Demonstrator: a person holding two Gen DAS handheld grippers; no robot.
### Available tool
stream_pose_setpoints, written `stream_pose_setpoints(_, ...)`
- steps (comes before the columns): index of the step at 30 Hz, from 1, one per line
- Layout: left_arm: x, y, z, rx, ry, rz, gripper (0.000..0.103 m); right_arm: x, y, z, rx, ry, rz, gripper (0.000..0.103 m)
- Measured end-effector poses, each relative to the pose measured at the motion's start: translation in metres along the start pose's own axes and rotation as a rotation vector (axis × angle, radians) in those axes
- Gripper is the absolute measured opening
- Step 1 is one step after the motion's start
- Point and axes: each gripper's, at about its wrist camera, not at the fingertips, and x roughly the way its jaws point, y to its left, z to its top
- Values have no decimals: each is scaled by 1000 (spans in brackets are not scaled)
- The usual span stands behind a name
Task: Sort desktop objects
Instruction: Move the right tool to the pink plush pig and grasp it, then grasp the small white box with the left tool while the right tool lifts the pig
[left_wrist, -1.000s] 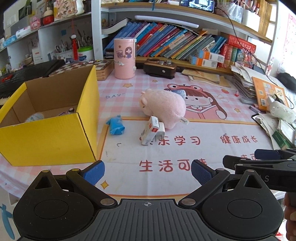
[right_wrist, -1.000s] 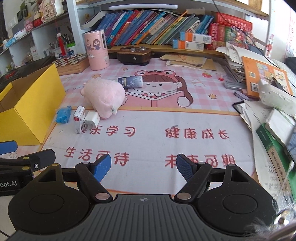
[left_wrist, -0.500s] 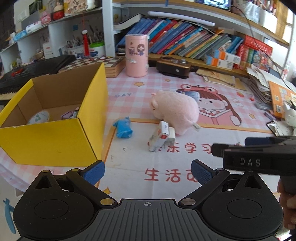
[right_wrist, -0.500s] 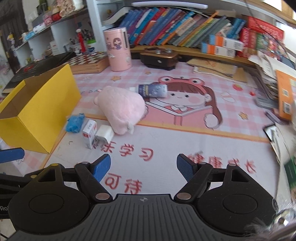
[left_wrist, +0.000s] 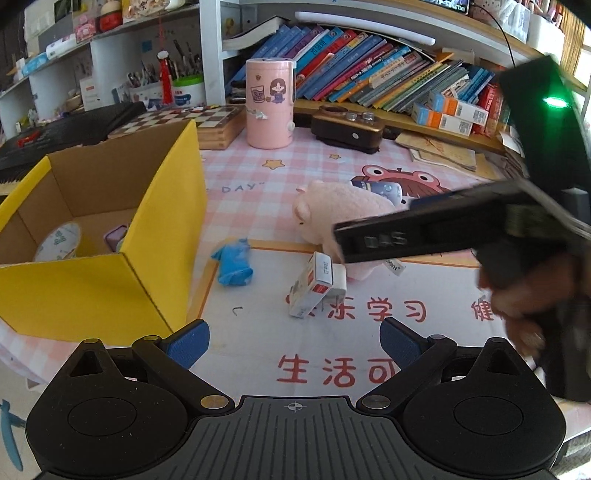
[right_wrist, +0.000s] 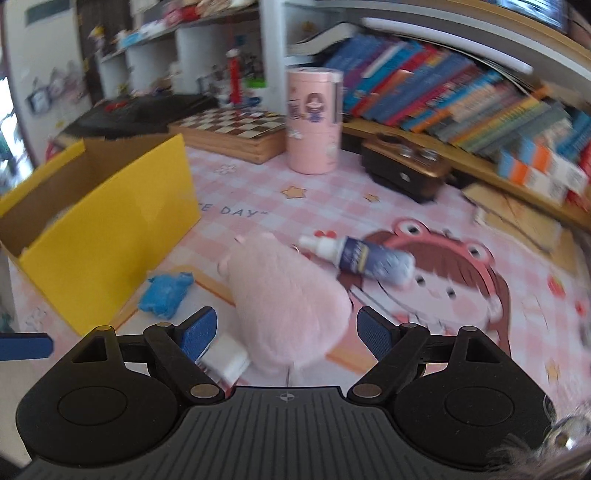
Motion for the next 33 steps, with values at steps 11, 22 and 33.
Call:
stream_pose_setpoints(11,24,-8,9,50,21,-35,91,43,-8,9,-88,67,48,67)
stream_pose_setpoints(22,36,-10,16,64,0,-36,78,-32,-46,-5,114,-94,-39,62)
stream_pose_setpoints(33,53,-17,21,75,-15,19,53,-73,-61,-40,269,-74,-79,63)
